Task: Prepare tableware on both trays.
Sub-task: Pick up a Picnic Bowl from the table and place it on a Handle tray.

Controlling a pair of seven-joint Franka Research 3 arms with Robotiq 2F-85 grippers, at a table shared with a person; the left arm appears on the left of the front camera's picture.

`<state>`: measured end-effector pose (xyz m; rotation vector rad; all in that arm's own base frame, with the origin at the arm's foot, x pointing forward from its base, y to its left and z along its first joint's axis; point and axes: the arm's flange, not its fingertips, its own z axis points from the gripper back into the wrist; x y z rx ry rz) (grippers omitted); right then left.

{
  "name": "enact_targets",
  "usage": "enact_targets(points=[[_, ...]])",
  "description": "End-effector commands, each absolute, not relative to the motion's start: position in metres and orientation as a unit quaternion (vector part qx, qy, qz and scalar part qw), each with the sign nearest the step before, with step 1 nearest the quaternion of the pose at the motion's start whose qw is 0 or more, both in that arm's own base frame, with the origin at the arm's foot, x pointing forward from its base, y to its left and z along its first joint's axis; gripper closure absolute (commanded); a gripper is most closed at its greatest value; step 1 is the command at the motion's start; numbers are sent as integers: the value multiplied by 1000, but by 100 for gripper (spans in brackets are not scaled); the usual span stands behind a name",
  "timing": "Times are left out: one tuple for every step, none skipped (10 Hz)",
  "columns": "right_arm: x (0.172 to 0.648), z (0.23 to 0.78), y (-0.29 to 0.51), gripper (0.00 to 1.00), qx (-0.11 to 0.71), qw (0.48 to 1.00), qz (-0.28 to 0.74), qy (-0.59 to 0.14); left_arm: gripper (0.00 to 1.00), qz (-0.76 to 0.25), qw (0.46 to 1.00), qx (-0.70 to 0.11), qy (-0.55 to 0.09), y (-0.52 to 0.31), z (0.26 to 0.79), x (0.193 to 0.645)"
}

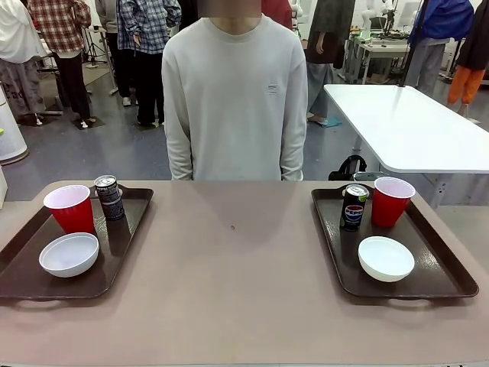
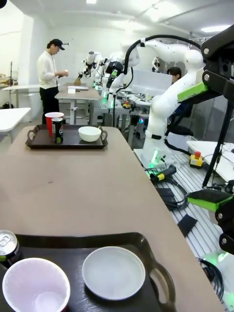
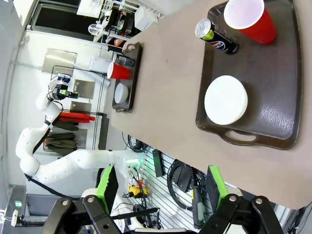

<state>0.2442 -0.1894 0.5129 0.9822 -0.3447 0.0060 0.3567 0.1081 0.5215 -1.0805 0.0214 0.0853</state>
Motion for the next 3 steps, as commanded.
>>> enact_targets(points=[[245,513,-190,6,478,861,11,-173,7,48,856,-515,15,107,523,356],[245,513,-190,6,478,861,11,-173,7,48,856,-515,15,107,523,356],[245,513,-190,6,478,861,11,-173,7,48,856,-515,15,107,523,356]])
